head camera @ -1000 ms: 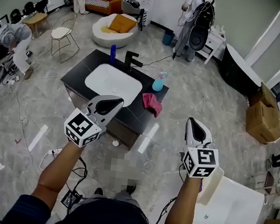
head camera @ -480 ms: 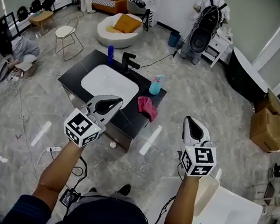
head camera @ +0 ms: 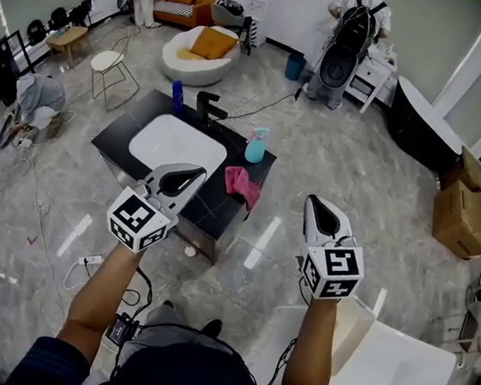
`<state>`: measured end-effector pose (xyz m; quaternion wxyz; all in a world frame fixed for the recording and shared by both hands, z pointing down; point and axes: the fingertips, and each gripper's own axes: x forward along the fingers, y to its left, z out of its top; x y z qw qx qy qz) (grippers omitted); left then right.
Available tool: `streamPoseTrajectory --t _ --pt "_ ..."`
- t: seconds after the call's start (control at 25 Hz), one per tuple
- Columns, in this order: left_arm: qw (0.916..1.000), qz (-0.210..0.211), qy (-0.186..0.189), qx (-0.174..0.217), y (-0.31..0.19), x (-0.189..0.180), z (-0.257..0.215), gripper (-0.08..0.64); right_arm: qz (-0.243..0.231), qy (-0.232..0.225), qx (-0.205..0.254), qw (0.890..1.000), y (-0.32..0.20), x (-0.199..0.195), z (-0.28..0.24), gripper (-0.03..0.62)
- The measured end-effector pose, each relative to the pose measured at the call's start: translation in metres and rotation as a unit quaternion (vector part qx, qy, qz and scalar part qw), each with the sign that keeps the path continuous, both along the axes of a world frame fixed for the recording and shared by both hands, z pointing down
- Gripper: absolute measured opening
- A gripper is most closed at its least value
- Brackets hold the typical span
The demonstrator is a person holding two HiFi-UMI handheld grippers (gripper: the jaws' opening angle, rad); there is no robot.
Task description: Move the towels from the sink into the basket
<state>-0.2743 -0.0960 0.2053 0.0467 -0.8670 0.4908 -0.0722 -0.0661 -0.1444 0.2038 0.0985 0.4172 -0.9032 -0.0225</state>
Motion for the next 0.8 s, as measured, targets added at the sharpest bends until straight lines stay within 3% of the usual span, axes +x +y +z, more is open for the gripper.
streamPoseTrajectory --t 0.48,0.8 --pt "0.9995 0.031 0.010 -0.004 -0.056 0.003 0.011 0.006 0.038 0.002 -0.011 0.999 -0.033 0.017 0.014 0.009" --pt "0.9982 0.056 0.010 -0.022 -0.104 -0.016 0.031 0.006 0.061 -0.010 -0.024 0.998 -0.070 0.000 0.034 0.009"
